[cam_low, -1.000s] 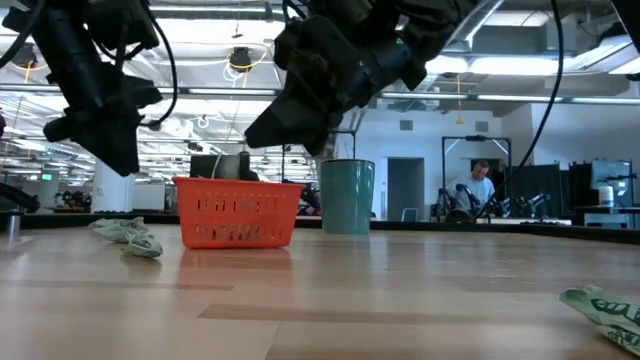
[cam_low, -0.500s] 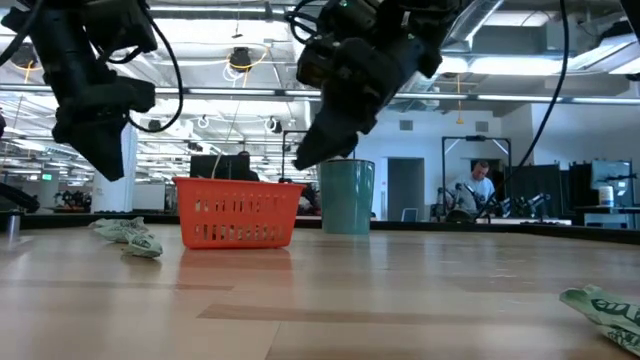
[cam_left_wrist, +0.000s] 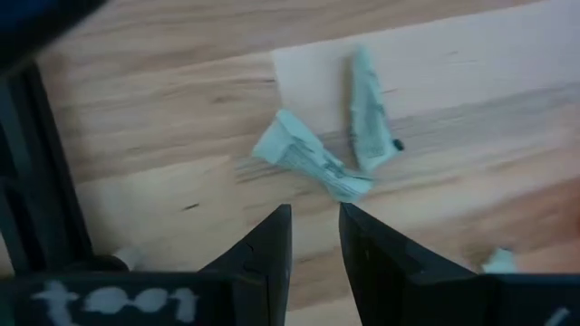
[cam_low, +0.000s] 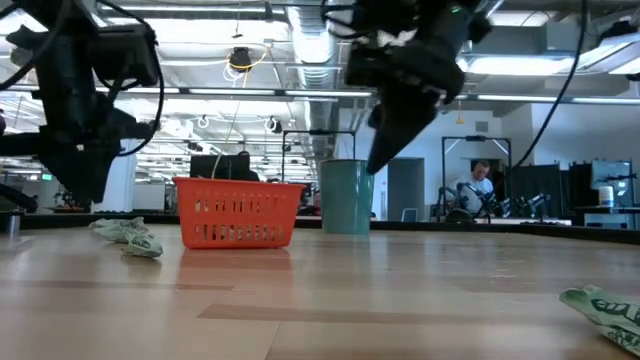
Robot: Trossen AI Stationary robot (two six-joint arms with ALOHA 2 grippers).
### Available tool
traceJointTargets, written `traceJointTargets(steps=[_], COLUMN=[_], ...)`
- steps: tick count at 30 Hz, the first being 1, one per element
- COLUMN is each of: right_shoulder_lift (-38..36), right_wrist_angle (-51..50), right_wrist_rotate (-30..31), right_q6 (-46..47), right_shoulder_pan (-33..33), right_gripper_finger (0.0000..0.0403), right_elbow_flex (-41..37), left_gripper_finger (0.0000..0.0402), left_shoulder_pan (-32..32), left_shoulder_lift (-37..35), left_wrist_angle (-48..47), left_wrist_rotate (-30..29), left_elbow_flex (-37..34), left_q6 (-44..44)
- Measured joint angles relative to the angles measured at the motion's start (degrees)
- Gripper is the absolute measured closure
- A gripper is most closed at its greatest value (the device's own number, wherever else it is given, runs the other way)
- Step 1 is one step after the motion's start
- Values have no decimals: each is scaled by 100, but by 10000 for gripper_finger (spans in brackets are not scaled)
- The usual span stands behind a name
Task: Pick and place items into bin
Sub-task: Put the green stevia packet into the orange bin
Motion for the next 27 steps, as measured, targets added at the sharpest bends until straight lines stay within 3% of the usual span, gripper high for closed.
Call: traceJointTargets(steps=[6,14,21,24,27], right_shoulder_lift=[-1240,-2594,-2967,-2964,-2963], right_wrist_angle=[377,1042,1408,1720,2095], right_wrist_rotate=[489,1077,1736,2098,2088], right_q6=[545,926,861,651,523], right_shoulder_pan=[44,531,977,1130,1195], right_gripper_finger=[281,284,284,284,284], right_elbow_flex=[-1096,-2406,-2875,-3010,-3160], left_gripper_finger=[319,317,268,237,211], left_shoulder_pan=[63,66,64,68,70], left_shoulder_lift=[423,492,532,576,630], left_wrist_angle=[345,885,937,920,918], left_wrist_rotate=[93,243,354,343,367], left_elbow_flex=[-31,-31,-30,-29,-27], left_q6=[-297,97,-33,-545,-1052])
